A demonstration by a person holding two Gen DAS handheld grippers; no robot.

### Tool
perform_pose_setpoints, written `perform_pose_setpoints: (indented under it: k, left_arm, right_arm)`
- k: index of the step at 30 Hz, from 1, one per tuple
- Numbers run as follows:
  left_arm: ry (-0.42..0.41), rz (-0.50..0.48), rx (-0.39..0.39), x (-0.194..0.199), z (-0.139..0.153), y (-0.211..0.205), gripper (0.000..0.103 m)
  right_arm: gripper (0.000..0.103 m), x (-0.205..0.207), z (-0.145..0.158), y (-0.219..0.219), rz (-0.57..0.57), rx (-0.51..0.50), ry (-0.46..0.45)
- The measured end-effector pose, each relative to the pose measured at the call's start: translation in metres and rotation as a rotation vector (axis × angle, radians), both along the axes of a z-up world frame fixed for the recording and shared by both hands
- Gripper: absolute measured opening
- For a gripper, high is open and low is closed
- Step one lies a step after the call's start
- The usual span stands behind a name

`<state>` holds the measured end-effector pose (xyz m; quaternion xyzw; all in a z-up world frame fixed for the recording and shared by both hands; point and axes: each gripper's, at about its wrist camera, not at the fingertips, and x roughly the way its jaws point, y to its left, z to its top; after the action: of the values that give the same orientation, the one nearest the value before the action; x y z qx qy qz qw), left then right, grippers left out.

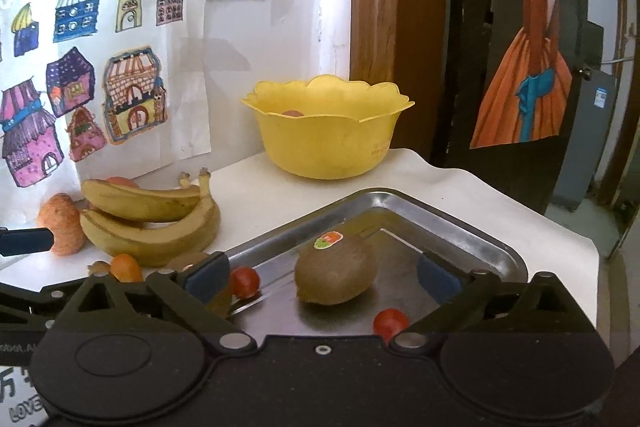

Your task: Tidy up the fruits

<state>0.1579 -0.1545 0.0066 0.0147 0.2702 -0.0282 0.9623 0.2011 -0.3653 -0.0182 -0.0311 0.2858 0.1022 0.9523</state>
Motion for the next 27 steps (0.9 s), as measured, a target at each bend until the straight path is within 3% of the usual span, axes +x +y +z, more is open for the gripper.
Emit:
perform_pose_setpoints:
  k: [15,27]
  left_arm:
    - [0.008,0.021,0.002,-0.033,0.004,0.065,0.102]
    - [0.034,0.044,0.013,-0.047,-0.001,0.105,0.102]
  right_arm:
    - [0.102,-0.061,0.010,0.045,-0.094,-0.015,0.004]
    - [0.102,-0.093,0.002,0.091,-0.118,0.005,0.060]
